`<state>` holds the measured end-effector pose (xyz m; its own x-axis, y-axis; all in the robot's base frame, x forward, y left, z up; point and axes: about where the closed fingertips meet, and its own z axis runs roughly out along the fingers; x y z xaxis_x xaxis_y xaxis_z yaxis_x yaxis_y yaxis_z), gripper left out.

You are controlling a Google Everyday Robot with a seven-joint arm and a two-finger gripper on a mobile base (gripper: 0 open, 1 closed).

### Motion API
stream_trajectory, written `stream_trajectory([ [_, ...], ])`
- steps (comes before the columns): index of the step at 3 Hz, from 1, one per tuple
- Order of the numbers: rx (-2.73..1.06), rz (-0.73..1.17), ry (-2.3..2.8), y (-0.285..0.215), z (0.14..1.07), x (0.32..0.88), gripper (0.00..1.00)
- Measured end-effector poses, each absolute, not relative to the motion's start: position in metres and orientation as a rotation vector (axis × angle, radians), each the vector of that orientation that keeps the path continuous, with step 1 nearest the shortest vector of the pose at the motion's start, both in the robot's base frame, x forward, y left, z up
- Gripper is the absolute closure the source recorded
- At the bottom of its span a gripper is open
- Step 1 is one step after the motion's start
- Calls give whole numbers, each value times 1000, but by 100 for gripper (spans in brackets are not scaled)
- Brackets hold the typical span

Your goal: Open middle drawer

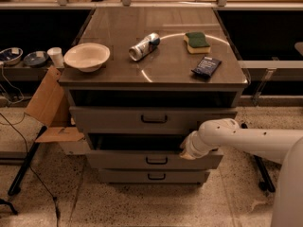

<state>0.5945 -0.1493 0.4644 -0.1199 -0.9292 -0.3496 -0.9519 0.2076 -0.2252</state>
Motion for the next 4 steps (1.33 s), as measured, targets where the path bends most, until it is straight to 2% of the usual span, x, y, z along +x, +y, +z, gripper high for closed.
stream_trajectory([
  [2, -1722, 105, 2072, -151, 463, 586, 61],
  [4, -1648, 124, 2081, -168, 454, 551, 62],
])
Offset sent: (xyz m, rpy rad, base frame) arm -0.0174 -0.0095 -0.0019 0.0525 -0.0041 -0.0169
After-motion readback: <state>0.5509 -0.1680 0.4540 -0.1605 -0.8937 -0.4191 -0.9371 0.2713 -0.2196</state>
